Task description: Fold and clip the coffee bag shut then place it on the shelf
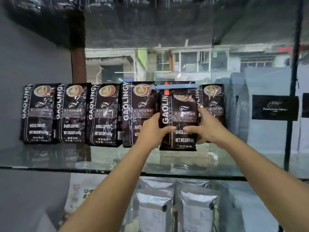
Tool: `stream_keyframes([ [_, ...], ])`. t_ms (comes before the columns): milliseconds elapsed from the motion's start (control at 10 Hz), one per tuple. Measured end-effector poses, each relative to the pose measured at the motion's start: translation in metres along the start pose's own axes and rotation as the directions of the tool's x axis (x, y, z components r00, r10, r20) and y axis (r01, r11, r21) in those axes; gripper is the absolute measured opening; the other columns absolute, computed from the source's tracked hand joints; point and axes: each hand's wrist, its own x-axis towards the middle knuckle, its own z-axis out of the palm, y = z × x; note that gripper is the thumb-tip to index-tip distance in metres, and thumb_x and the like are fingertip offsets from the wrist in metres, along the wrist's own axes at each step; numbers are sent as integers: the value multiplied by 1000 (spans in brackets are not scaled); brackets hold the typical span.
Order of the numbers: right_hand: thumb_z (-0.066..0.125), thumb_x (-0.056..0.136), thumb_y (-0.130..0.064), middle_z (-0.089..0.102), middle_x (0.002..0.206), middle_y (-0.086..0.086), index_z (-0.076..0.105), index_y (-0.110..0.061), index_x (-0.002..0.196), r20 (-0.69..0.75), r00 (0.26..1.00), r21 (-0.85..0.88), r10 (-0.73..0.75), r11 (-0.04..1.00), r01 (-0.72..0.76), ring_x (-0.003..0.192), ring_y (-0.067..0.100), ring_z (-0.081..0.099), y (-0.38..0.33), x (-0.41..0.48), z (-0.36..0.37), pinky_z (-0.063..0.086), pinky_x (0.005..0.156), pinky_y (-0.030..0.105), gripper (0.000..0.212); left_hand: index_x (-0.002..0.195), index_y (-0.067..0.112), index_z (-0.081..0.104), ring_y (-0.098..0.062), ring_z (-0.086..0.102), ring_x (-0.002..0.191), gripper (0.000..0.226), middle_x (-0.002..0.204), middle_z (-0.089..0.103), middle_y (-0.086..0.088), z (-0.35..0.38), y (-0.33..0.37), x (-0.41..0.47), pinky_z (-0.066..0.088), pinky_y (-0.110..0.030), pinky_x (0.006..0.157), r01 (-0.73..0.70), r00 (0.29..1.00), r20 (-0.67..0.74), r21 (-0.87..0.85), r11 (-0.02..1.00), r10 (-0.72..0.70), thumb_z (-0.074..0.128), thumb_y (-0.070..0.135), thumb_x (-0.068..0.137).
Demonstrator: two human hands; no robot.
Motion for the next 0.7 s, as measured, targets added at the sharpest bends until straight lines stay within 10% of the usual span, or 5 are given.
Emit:
stream_keyframes([
  [300,78,68,-23,51,87,-12,37,-37,103,22,999,-39,34,999,-33,77,19,59,9,14,0,57,43,34,55,137,15,32,-31,65,86,85,120,59,-19,0,-4,12,57,-47,75,24,999,-33,147,989,-20,71,48,68],
  [700,54,78,-58,64,105,9,32,-18,127,-204,961,-462,-187,884,74,88,28,60,-28,-43,-14,48,71,40,67,134,21,27,-29,58,103,62,118,62,-8,-8,22,-50,48,-41,75,-140,907,-293,463,875,301,53,45,84],
])
